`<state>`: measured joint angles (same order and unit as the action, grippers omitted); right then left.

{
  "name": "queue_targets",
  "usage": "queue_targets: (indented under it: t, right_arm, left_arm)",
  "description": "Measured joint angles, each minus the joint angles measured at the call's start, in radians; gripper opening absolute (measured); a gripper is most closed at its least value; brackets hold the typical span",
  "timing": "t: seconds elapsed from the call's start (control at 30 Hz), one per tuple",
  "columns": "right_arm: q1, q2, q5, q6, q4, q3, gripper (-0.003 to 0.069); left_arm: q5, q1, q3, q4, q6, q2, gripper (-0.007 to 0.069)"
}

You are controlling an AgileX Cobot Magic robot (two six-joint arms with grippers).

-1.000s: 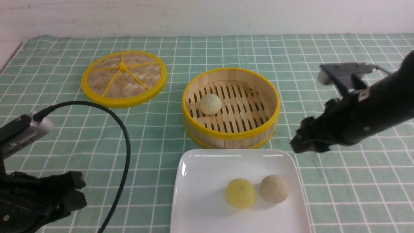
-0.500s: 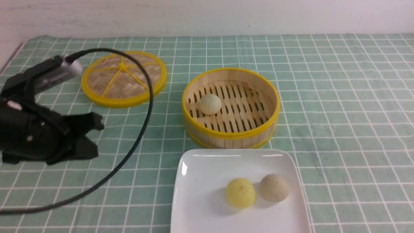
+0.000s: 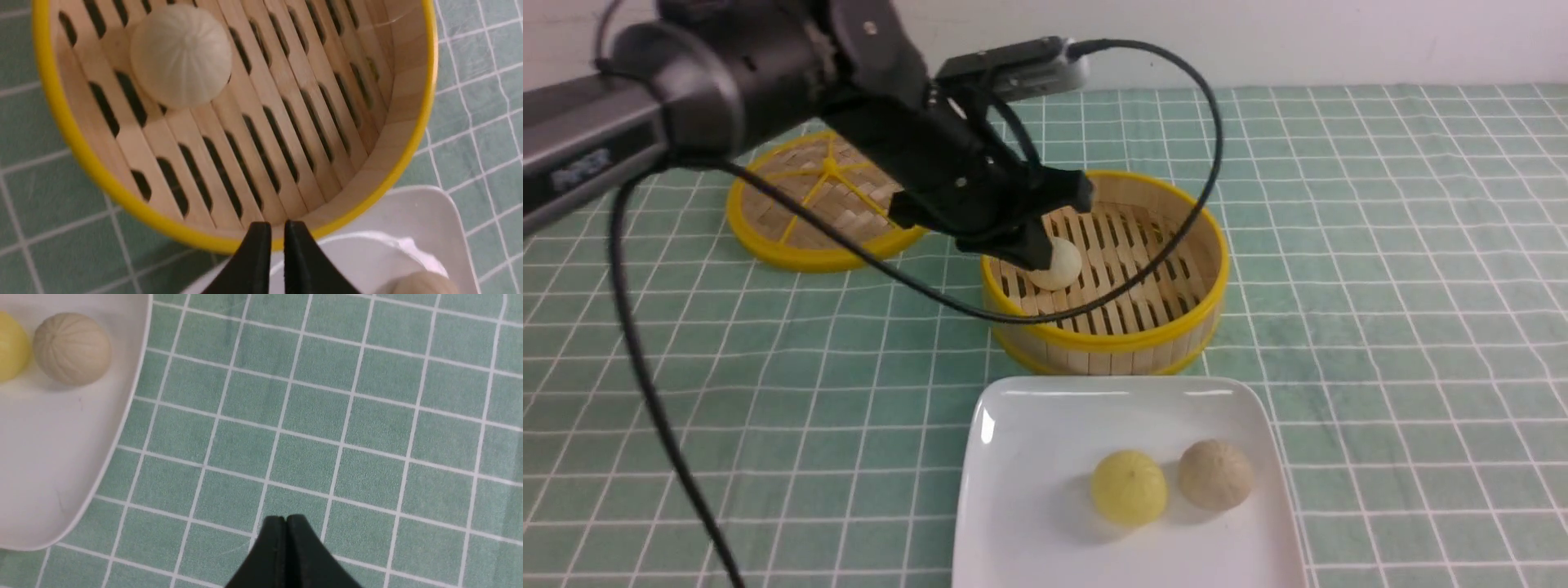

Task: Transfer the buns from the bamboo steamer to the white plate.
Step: 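Reach into the bamboo steamer and grasp a bun with the left gripper, then carry the bun from the bamboo steamer to the plate with the left gripper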

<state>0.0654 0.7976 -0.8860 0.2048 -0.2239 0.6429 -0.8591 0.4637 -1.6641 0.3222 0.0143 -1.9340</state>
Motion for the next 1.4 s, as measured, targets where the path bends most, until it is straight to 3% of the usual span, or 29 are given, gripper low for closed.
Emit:
queue_targets:
  t: [0.23,0.4,0.53,0.6,0.7,0.87,1.13,1.23,1.4]
  right_arm:
    - [0.000,0.000,0.007,0.000,-0.018,0.000,-0.0003]
    - [0.000,0.000,0.008,0.000,-0.021,0.000,0.0000]
    - [0.000,0.000,0.008,0.000,-0.022,0.000,0.0001]
    - [0.000,0.000,0.010,0.000,-0.023,0.000,0.0002]
    - [0.000,0.000,0.010,0.000,-0.025,0.000,0.0005]
    - [0.000,0.000,0.010,0.000,-0.032,0.000,0.0010]
    - [0.000,0.000,0.010,0.000,-0.049,0.000,0.0015]
    - [0.000,0.000,0.010,0.000,-0.055,0.000,0.0017]
    - [0.000,0.000,0.010,0.000,-0.061,0.000,0.0020]
  left_arm:
    - [0.032,0.022,-0.175,-0.210,0.073,-0.174,0.0304]
    - [0.085,0.021,-0.188,-0.229,0.078,-0.249,0.0337]
    - [0.083,0.021,-0.190,-0.194,0.078,-0.283,0.0281]
    - [0.062,0.020,-0.195,-0.141,0.078,-0.280,0.0157]
    - [0.008,0.020,-0.195,-0.044,0.075,-0.256,0.0043]
    - [-0.118,0.022,-0.210,0.055,-0.006,-0.127,0.0025]
    - [-0.365,0.028,-0.238,0.061,-0.072,0.173,0.0025]
    - [-0.376,0.043,-0.196,0.045,-0.076,0.229,0.0025]
    - [-0.372,0.131,0.072,0.014,-0.082,0.268,0.0029]
